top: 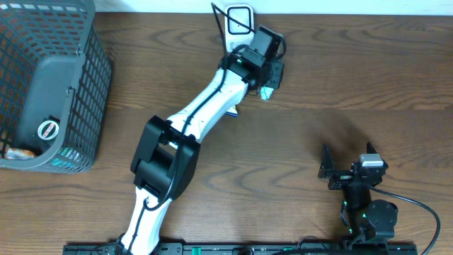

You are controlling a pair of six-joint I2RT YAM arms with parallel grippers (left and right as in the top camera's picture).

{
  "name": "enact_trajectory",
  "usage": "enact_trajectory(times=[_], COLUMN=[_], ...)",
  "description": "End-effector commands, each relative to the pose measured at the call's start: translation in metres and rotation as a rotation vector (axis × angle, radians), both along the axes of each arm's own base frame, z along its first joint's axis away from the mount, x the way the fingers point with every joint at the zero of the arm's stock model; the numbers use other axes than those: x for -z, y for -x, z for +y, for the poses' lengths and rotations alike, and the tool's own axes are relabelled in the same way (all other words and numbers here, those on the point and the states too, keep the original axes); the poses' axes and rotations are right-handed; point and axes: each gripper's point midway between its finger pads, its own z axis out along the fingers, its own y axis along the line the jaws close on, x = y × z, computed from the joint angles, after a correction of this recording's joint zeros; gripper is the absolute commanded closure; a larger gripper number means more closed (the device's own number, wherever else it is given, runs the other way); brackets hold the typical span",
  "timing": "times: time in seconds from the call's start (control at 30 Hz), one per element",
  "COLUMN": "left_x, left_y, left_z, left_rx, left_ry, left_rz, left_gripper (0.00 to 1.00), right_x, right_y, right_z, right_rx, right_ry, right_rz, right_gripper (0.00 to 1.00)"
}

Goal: Scan the item barcode
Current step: 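Carry the green pack to the scanner and place it beside the white bag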

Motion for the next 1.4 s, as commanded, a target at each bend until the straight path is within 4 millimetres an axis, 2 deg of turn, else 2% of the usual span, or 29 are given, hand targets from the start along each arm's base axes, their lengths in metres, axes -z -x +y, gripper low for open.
enact_trajectory(times=[0.0, 0.1, 0.13, 0.2, 0.27, 0.33, 0.4, 0.47, 0.5, 0.57, 0.6, 0.67, 0.73, 0.8, 0.83, 0.87, 0.93, 1.03, 1.1, 1.17, 1.2, 1.37], left_x=[0.020, 0.017, 0.013, -0.002, -0.039, -0.066, -0.100, -0.134, -0.155, -0.206, -0.222, -0.266, -0.290, -0.307, -0.309, -0.307, -0.287, -0.252, -0.228, -0.216, -0.210, -0.207], left_y=[-0.009, -0.013, -0.015, -0.018, -0.019, -0.019, -0.018, -0.015, -0.013, -0.011, -0.009, -0.002, 0.007, 0.023, 0.032, 0.038, 0.057, 0.075, 0.089, 0.100, 0.111, 0.137], left_z=[0.013, 0.011, 0.010, 0.008, 0.008, 0.011, 0.020, 0.038, 0.056, 0.128, 0.153, 0.223, 0.267, 0.327, 0.357, 0.375, 0.425, 0.468, 0.491, 0.508, 0.521, 0.555], left_rx=[-0.061, -0.063, -0.064, -0.065, -0.067, -0.056, -0.032, -0.017, -0.028, -0.176, -0.239, -0.396, -0.484, -0.606, -0.667, -0.705, -0.809, -0.895, -0.945, -1.005, -1.080, -1.236], left_ry=[-0.075, -0.063, -0.053, -0.034, 0.005, 0.020, 0.020, 0.004, -0.012, -0.087, -0.107, -0.129, -0.131, -0.156, -0.178, -0.195, -0.257, -0.314, -0.342, -0.339, -0.315, -0.278], left_rz=[-0.012, -0.029, -0.042, -0.067, -0.121, -0.169, -0.236, -0.301, -0.331, -0.405, -0.433, -0.503, -0.537, -0.549, -0.535, -0.519, -0.415, -0.272, -0.167, -0.105, -0.063, -0.023], left_gripper=[0.59, 0.28, 0.24, 0.24, 0.25, 0.25, 0.25, 0.25, 0.24, 0.23, 0.22, 0.14, 0.09, 0.09, 0.09, 0.09, 0.09, 0.09, 0.09, 0.08, 0.04, 0.02], right_x=[0.001, 0.001, 0.001, 0.001, 0.001, 0.001, 0.001, 0.001, 0.001, 0.001, 0.001, 0.001, 0.001, 0.001, 0.001, 0.001, 0.001, 0.001, 0.001, 0.001, 0.001, 0.001], right_y=[0.000, 0.000, 0.000, 0.000, 0.000, 0.000, 0.000, 0.000, 0.000, 0.000, 0.000, 0.000, 0.000, 0.000, 0.000, 0.000, 0.000, 0.000, 0.000, 0.000, 0.000, 0.000], right_z=[-0.003, -0.003, -0.003, -0.003, -0.003, -0.003, -0.003, -0.003, -0.003, -0.003, -0.003, -0.003, -0.003, -0.003, -0.003, -0.003, -0.003, -0.003, -0.003, -0.003, -0.003, -0.003], right_rx=[0.014, 0.014, 0.014, 0.014, 0.014, 0.014, 0.014, 0.014, 0.014, 0.014, 0.014, 0.014, 0.014, 0.014, 0.014, 0.014, 0.014, 0.014, 0.014, 0.014, 0.014, 0.014], right_ry=[0.000, 0.000, 0.000, 0.000, 0.000, 0.000, 0.000, 0.000, 0.000, 0.000, 0.000, 0.000, 0.000, 0.000, 0.000, 0.000, 0.000, 0.000, 0.000, 0.000, 0.000, 0.000], right_rz=[0.000, 0.000, 0.000, 0.000, 0.000, 0.000, 0.000, 0.000, 0.000, 0.000, 0.000, 0.000, 0.000, 0.000, 0.000, 0.000, 0.000, 0.000, 0.000, 0.000, 0.000, 0.000], right_gripper=[0.01, 0.01, 0.01, 0.01, 0.01, 0.01, 0.01, 0.01, 0.01, 0.01, 0.01, 0.01, 0.01, 0.01, 0.01, 0.01, 0.01, 0.01, 0.01, 0.01, 0.01, 0.01])
